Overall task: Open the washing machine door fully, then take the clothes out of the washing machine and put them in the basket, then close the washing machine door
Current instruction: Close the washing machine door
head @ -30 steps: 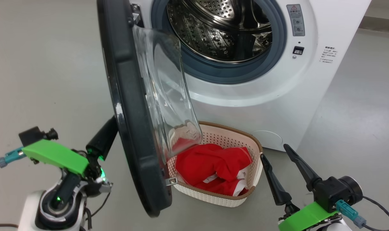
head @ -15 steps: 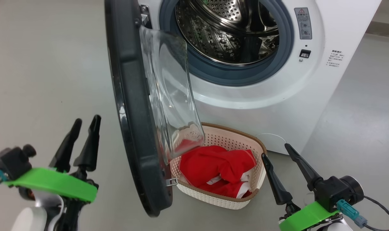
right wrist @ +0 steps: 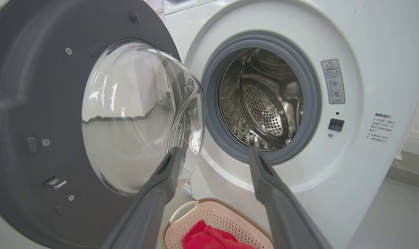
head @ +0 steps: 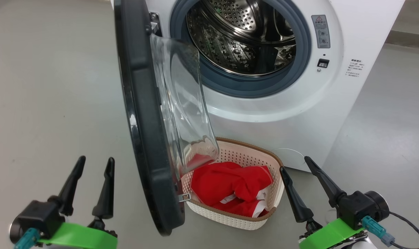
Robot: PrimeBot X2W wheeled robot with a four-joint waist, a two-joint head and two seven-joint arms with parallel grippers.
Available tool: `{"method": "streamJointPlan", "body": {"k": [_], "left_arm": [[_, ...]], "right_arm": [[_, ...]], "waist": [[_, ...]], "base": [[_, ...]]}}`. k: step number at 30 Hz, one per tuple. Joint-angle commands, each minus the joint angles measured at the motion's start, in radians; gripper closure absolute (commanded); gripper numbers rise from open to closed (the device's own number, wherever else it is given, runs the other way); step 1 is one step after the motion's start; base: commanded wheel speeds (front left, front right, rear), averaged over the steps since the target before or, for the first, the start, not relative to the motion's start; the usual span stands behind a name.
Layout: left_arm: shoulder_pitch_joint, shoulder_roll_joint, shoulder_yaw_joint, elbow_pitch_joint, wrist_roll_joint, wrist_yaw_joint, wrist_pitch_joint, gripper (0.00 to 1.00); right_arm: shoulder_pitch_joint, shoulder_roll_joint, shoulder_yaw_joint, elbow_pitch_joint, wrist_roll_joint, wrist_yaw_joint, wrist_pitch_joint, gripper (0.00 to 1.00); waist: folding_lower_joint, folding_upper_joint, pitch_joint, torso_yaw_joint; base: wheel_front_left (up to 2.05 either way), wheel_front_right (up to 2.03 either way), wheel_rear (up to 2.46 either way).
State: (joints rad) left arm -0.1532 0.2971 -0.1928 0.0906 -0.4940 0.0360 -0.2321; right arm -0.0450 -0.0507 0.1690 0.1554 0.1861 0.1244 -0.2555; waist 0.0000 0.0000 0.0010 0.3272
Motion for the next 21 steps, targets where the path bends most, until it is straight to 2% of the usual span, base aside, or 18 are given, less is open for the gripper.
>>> {"method": "streamJointPlan", "body": {"k": [1, 11, 21], "left_arm": [[-0.01, 0.023, 0.035, -0.033, 0.024, 0.013, -0.014, 0.0], [0.063, -0.006, 0.02, -0.059, 0.141, 0.049, -0.029, 0.0], [0.114, -0.049, 0.033, -0.082, 0.204, 0.037, -0.029, 0.0]], "right_arm": [[-0.024, 0.001, 0.016, -0.027, 0.007, 0.006, -0.006, 0.0], [-0.024, 0.001, 0.014, -0.035, 0.009, 0.006, -0.006, 0.0], [-0.029, 0.001, 0.011, -0.039, 0.008, 0.006, -0.006, 0.0]], "waist": [[0.0, 0.0, 0.001, -0.001], [0.0, 0.0, 0.008, -0.008], [0.0, 0.0, 0.017, -0.007]], "base": [[0.0, 0.0, 0.0], [0.0, 0.0, 0.0], [0.0, 0.0, 0.0]]}}
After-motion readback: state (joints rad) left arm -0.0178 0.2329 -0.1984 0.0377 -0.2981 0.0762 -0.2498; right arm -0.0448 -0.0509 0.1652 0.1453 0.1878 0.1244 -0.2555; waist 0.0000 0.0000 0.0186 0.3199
